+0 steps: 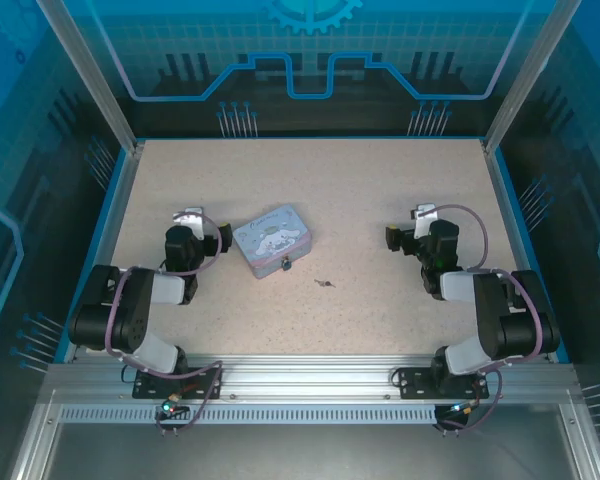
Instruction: Unlock the padlock with the key
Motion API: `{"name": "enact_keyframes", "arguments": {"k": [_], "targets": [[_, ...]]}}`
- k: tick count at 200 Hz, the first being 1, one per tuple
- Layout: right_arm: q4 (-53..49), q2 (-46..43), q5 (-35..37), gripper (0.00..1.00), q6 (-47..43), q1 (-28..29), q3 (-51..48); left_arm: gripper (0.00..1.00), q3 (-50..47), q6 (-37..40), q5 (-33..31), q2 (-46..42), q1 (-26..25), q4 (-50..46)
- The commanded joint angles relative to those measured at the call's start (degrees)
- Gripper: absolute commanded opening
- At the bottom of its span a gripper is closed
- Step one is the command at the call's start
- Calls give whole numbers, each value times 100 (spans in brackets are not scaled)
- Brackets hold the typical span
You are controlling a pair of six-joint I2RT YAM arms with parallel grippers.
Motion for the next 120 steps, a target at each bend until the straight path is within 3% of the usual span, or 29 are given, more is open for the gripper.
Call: {"name": "enact_keyframes", "arguments": {"k": [1, 120], "targets": [[146, 63, 73, 100, -75, 64, 103, 99, 114, 137, 141, 72, 58, 210], [137, 66, 33, 100, -73, 36, 116, 99, 114, 129, 144, 76, 56, 200]]}}
